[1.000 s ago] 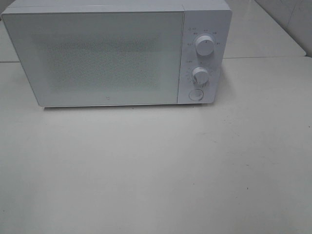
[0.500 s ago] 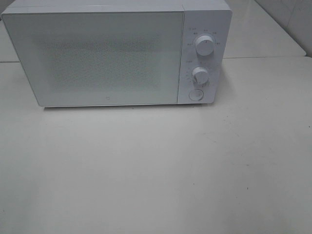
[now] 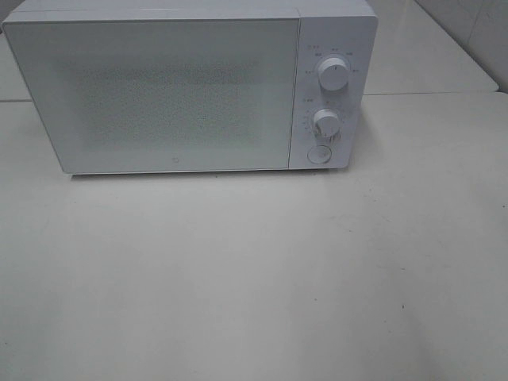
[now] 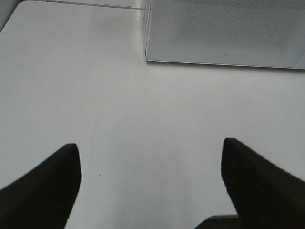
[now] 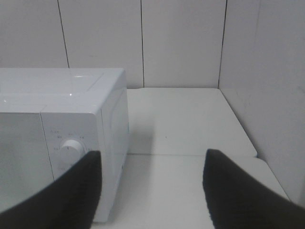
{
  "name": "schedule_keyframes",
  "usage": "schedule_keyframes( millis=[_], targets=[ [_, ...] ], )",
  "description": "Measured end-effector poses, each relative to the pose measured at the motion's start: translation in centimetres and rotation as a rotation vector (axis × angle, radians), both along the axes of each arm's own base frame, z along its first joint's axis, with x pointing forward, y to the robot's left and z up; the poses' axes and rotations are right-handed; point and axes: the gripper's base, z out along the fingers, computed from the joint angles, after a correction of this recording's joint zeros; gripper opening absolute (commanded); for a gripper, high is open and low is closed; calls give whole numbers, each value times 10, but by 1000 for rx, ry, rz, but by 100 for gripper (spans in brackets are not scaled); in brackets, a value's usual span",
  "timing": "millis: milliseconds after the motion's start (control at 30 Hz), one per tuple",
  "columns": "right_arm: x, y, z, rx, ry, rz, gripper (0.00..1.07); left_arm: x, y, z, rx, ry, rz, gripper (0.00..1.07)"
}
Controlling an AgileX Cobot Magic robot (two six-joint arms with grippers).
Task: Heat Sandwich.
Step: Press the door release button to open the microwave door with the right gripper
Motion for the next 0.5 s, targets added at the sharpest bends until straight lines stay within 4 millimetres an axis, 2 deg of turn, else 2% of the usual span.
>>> schedule_keyframes(
  millis=[33, 133, 167, 233, 433, 467, 500],
  targets=[
    [3, 1, 0, 1, -20, 5, 49, 0, 0, 0, 0, 0, 0, 76],
    [17, 5, -2, 4, -49, 43, 37, 0, 0, 0, 0, 0, 0, 76],
    [17, 5, -2, 4, -49, 43, 37, 0, 0, 0, 0, 0, 0, 76],
    [24, 9, -2, 5, -52, 66, 25, 0, 0, 0, 0, 0, 0, 76],
    [44, 23, -8, 3, -25, 147, 9, 0, 0, 0, 0, 0, 0, 76],
    [52, 28, -12, 1, -4, 170, 2, 0, 0, 0, 0, 0, 0, 76],
    [52, 28, -12, 1, -4, 170, 2, 0, 0, 0, 0, 0, 0, 76]
  ],
)
